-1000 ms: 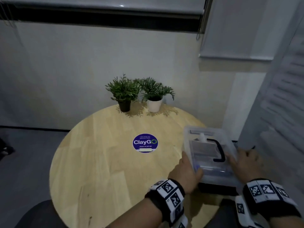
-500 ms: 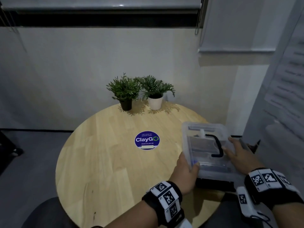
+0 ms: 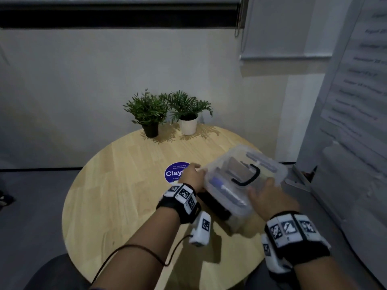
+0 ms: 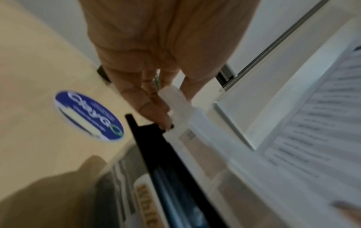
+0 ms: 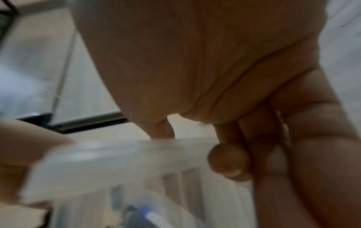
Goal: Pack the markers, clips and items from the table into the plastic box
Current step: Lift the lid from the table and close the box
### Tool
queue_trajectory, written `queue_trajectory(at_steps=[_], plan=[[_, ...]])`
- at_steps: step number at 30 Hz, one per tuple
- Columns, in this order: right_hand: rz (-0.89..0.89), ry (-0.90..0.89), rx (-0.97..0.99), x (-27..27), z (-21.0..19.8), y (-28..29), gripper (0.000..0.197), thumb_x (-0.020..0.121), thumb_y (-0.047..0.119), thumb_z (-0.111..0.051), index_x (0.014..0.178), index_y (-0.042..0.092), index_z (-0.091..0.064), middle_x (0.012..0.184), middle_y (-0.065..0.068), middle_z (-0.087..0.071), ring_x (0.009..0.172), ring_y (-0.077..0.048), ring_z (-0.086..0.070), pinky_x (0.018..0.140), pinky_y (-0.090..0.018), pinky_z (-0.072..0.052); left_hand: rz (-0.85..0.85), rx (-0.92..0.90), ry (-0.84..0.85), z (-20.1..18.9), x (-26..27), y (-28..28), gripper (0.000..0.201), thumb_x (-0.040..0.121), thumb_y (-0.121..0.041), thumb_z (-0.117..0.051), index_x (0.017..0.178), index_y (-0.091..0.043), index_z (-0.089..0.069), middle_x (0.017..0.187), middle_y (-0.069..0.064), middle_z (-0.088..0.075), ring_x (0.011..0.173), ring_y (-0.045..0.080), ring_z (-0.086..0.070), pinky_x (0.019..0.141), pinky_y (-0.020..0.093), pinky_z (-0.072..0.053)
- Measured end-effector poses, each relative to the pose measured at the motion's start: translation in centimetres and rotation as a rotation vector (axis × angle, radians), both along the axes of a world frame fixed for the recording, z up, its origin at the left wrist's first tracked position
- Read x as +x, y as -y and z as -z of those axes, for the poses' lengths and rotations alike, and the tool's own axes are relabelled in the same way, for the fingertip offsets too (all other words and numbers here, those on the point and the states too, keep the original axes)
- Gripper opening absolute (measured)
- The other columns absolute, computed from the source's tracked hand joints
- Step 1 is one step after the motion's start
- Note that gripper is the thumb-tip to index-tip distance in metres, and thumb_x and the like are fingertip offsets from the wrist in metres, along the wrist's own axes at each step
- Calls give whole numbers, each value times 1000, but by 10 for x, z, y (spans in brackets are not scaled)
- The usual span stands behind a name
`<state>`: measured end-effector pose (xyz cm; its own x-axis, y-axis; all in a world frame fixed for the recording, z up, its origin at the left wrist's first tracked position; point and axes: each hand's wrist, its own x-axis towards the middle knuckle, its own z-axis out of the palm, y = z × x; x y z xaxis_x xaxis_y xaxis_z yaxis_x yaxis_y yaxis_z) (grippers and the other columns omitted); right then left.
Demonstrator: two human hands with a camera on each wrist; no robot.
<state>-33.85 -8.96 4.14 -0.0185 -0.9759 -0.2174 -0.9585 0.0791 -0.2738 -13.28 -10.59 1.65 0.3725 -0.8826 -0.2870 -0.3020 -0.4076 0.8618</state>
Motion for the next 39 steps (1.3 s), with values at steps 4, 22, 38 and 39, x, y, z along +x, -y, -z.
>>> queue_trajectory(at_steps=[4, 22, 38, 39], plan=[[3, -32, -54, 7, -15, -6, 69, 88, 68, -27, 119, 9, -46, 114, -11, -63, 103, -28, -61, 74, -35, -42, -121, -132, 59, 10, 19, -11, 70, 82, -44, -67, 139, -14, -40, 142, 10, -38, 121, 30, -51, 100, 45, -48], [222, -39, -342, 6, 15, 96, 87, 77, 69, -53, 122, -5, -49, 136, -20, -35, 124, -39, -35, 92, -47, -41, -30, 56, 50, 8, -7, 30, 65, 87, -51, -56, 126, 0, -48, 113, 17, -62, 99, 33, -62, 88, 43, -50], [223, -166, -215, 19, 24, 123, 104, 75, 82, -30, 148, 8, -19, 140, -23, -39, 120, -40, -46, 94, -47, -41, -157, -51, 323, 25, -24, 69, 64, 86, -51, -58, 131, -10, -38, 127, 11, -57, 109, 38, -59, 88, 50, -51], [220, -171, -218, 20, 25, 123, 103, 77, 81, -30, 148, 8, -19, 140, -24, -39, 120, -40, -46, 94, -47, -41, -155, -47, 338, 24, -25, 70, 64, 87, -50, -57, 133, -10, -38, 129, 11, -55, 110, 39, -59, 88, 50, -51]])
